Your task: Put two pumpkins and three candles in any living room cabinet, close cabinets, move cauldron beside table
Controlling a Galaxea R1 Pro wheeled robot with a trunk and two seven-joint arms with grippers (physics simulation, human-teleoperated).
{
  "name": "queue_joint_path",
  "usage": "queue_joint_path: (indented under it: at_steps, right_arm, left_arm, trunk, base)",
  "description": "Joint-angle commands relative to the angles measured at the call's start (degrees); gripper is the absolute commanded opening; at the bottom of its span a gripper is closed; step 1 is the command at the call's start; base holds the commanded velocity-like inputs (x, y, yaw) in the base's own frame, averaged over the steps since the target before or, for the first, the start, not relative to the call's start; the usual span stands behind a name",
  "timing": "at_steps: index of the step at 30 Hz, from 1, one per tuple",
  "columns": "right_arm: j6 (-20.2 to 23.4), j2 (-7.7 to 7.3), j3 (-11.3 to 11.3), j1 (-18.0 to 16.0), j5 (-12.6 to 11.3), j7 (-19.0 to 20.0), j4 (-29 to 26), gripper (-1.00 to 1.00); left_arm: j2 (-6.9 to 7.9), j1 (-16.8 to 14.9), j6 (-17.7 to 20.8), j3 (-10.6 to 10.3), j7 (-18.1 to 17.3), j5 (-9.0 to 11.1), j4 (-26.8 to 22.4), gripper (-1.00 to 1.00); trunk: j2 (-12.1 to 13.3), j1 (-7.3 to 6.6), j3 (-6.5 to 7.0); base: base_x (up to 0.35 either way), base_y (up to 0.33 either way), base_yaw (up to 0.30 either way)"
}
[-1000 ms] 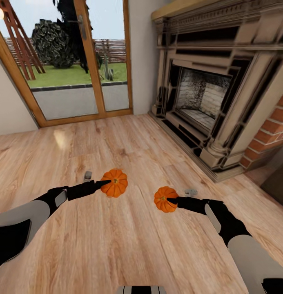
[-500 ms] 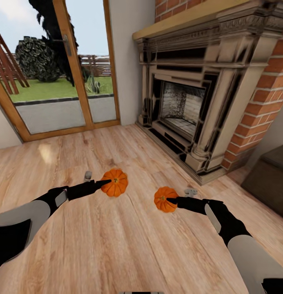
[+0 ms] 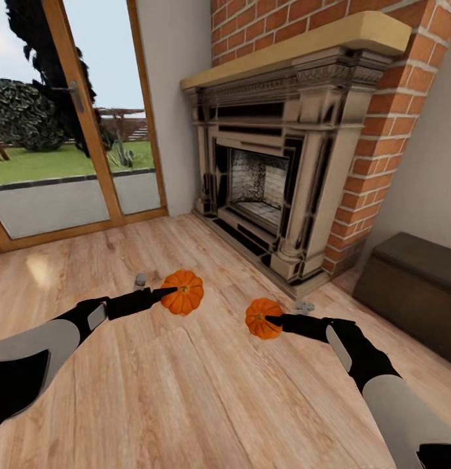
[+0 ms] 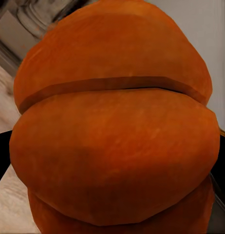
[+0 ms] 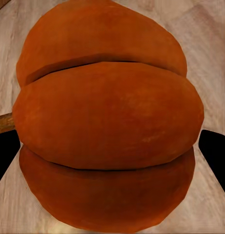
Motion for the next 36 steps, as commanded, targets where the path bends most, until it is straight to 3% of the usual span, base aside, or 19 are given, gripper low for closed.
queue_joint_path:
  at_steps: [1,8,20,36]
  right_arm:
    - [0.0,-0.01,0.0,0.0,-0.1,0.0,0.0,-1.00]
    - [0.0,0.01,0.0,0.0,-0.1,0.0,0.3,-1.00]
    - [0.1,0.33,0.1,0.0,-0.2,0.0,0.3,-1.00]
    - [0.0,1.03,0.1,0.0,-0.1,-0.7,1.4,-1.00]
  left_arm:
    - [0.00,0.0,0.0,0.7,0.0,0.0,0.0,-1.00]
    - [-0.09,0.0,0.0,0.6,0.0,0.0,0.0,-1.00]
    - [-0.15,0.0,0.0,0.4,0.1,0.0,0.0,-1.00]
    - [-0.26,0.0,0.0,0.4,0.1,0.0,0.0,-1.00]
  trunk:
    - [0.0,-0.02,0.28]
    - [0.1,-0.20,2.10]
    - [0.3,-0.51,4.19]
    - [6.5,-3.94,5.63]
  base:
    - [0.000,0.000,-0.272]
    - [0.000,0.000,-0.225]
    - [0.000,0.000,-0.012]
    - [0.000,0.000,0.000]
